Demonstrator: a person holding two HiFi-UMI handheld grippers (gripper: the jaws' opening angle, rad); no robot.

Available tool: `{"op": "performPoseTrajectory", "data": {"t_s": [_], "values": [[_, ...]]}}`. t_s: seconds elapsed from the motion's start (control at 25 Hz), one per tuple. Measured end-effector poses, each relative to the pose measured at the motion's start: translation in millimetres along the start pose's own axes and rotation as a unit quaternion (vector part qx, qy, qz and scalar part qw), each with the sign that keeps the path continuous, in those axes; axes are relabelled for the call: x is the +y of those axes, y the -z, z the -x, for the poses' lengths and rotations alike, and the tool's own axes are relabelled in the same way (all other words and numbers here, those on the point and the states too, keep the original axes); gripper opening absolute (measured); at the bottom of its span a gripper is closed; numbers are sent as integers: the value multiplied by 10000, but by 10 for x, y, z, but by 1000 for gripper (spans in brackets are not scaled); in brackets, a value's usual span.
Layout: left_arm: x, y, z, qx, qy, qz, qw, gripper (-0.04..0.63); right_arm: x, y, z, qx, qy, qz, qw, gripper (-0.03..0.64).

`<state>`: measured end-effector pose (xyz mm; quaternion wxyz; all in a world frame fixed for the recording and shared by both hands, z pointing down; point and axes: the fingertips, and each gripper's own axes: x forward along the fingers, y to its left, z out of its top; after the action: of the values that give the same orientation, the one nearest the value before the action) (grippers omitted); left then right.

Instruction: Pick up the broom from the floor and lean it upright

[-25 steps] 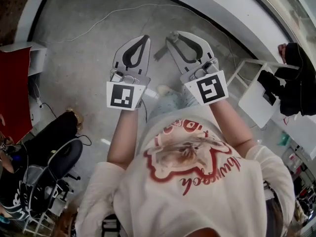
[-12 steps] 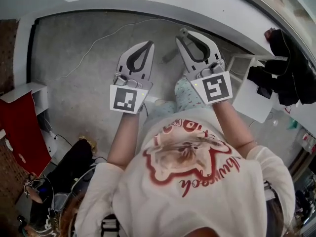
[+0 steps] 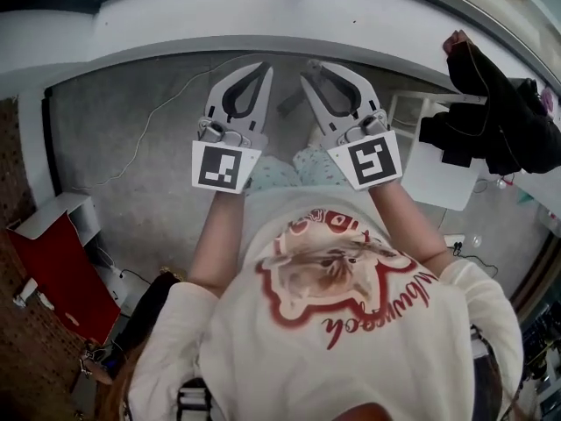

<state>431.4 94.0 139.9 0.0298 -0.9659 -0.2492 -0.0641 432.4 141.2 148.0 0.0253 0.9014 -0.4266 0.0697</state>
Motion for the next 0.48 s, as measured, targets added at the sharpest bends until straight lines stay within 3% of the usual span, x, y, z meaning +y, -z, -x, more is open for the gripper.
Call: {"op": "performPoseTrajectory", "data": {"t_s": [0.32,0.48], "values": [[295,125,-665,70,643,117,9978,21,-598,219,-272,235,823,-80,9963,95],[383,152,-1032,119,1409,61,9899,20,-823,499,-404,651,1385,-142,9881,95]]}}
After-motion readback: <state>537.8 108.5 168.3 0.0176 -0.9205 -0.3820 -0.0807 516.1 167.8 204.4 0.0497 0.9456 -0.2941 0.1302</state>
